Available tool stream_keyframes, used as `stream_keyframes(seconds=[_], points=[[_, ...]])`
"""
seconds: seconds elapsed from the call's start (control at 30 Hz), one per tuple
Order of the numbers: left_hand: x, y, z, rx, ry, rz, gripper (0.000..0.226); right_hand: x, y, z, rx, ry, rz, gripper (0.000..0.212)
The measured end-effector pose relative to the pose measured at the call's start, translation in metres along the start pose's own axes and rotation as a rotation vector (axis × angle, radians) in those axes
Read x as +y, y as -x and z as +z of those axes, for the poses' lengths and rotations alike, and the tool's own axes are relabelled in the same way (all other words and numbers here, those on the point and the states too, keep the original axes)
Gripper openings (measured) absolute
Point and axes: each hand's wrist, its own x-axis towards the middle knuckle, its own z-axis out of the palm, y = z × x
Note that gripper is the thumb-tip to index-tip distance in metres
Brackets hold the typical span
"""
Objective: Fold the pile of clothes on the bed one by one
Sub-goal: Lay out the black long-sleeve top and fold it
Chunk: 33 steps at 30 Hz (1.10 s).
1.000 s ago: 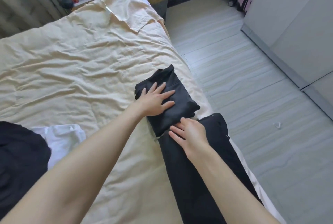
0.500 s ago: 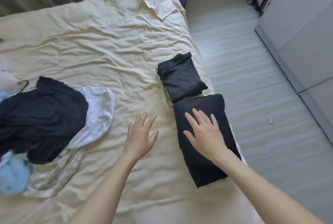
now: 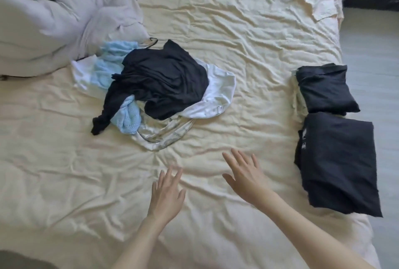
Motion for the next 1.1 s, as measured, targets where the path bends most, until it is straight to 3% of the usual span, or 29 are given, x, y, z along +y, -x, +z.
stream_keyframes(seconds=[0.2, 0.33, 0.47, 0.67, 0.83, 0.97, 1.1], points=[[-0.109, -0.032, -0.005, -0.133, -0.092, -0.018, 0.062, -0.076, -0.056, 0.031, -0.061, 0.041, 0.019, 0.058], [-0.155, -0.088, -0.027, -0.075, -0.135, 0.013, 0.068, -0.102, -0.113, 0.038, -0.044, 0.119, 0.024, 0.055], [-0.171, -0.143, -0.029, -0.065, -0.194, 0.091, 0.074, -0.114, -0.176, 0.035, 0.056, 0.145, 0.029, 0.052], [-0.186, -0.180, 0.005, -0.116, -0.239, 0.055, 0.080, -0.120, -0.273, 0.034, 0.221, 0.159, 0.018, 0.055], [-0.187, -0.188, 0.005, -0.135, -0.248, 0.053, 0.083, -0.119, -0.328, 0.025, 0.274, -0.004, 0.187, 0.067], [-0.186, -0.192, 0.003, -0.156, -0.247, 0.042, 0.083, -0.112, -0.341, 0.023, 0.349, 0.011, 0.185, 0.033], [-0.187, -0.195, 0.002, -0.178, -0.239, 0.049, 0.083, -0.115, -0.311, 0.019, 0.435, -0.235, 0.106, 0.022]])
